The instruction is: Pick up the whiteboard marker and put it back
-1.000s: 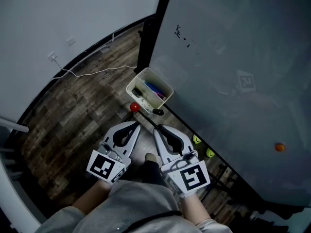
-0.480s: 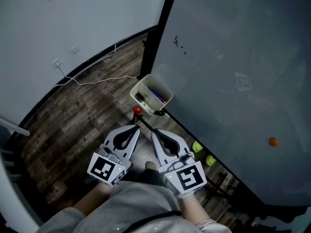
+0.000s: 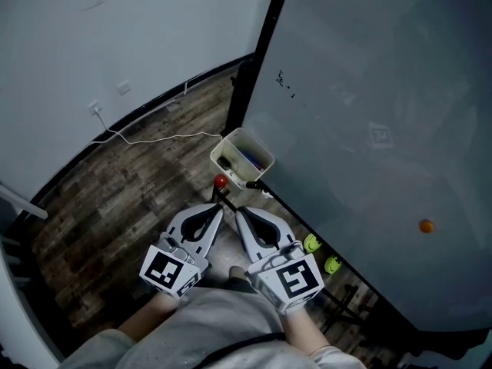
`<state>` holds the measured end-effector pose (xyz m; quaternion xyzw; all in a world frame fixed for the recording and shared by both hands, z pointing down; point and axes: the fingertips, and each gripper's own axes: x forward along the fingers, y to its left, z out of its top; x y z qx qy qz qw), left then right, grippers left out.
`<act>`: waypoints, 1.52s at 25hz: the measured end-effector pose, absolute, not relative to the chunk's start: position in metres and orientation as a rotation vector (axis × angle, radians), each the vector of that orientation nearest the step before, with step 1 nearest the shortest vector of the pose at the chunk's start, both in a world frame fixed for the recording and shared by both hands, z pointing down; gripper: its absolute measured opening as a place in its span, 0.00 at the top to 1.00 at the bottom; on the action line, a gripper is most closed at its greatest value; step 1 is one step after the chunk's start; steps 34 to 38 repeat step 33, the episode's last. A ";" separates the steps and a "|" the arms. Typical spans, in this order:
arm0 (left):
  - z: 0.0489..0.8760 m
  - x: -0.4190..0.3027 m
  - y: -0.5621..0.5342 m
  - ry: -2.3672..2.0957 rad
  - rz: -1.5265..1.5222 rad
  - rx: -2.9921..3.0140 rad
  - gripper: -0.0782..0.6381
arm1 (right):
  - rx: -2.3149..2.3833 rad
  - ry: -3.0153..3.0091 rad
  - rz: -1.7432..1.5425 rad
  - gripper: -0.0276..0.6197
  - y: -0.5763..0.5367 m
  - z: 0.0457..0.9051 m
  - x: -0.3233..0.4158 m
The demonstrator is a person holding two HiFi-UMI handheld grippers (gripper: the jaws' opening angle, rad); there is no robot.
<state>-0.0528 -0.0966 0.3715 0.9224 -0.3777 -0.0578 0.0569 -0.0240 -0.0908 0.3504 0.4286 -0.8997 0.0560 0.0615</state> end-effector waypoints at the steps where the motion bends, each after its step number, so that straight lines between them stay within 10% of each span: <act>1: 0.371 -0.053 -0.097 -1.146 -0.177 2.799 0.87 | 1.294 -2.718 0.169 0.93 -0.091 0.350 -0.025; 38: 0.373 -0.059 -0.099 -1.173 -0.173 2.792 0.87 | 1.222 -2.726 0.234 0.93 -0.091 0.365 -0.035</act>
